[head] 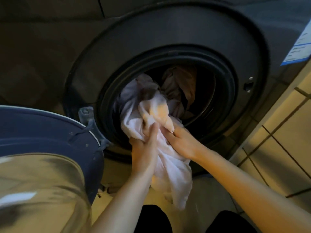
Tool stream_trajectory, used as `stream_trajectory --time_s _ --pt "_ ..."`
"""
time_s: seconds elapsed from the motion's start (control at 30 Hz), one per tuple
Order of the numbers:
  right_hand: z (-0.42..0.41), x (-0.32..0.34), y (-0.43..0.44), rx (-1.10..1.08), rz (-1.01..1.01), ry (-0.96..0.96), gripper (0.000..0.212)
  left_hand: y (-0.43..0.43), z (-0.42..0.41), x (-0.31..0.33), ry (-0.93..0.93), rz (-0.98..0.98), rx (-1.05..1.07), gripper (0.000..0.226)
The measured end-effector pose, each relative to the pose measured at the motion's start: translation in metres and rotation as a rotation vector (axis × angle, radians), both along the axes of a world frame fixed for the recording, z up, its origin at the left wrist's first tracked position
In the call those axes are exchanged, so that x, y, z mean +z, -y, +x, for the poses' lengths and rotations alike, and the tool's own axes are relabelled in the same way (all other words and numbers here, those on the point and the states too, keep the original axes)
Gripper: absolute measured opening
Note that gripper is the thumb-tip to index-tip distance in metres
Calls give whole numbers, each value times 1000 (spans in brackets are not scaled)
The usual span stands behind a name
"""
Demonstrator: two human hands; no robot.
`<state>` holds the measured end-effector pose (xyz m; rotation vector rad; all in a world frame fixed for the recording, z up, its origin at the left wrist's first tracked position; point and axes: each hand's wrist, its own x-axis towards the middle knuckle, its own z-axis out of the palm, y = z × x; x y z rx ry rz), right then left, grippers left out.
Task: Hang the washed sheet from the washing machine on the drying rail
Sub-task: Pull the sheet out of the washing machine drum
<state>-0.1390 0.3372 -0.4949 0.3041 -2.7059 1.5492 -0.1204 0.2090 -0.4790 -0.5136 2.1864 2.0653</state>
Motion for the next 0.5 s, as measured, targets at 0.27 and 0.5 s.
stream_trajectory --time_s 0.27,0.5 --pt "41 41 9 -82 756 -359 54 4 -4 18 111 209 -60 41" --pt "39 -20 -13 -221 305 225 72 7 -21 -37 99 187 81 38"
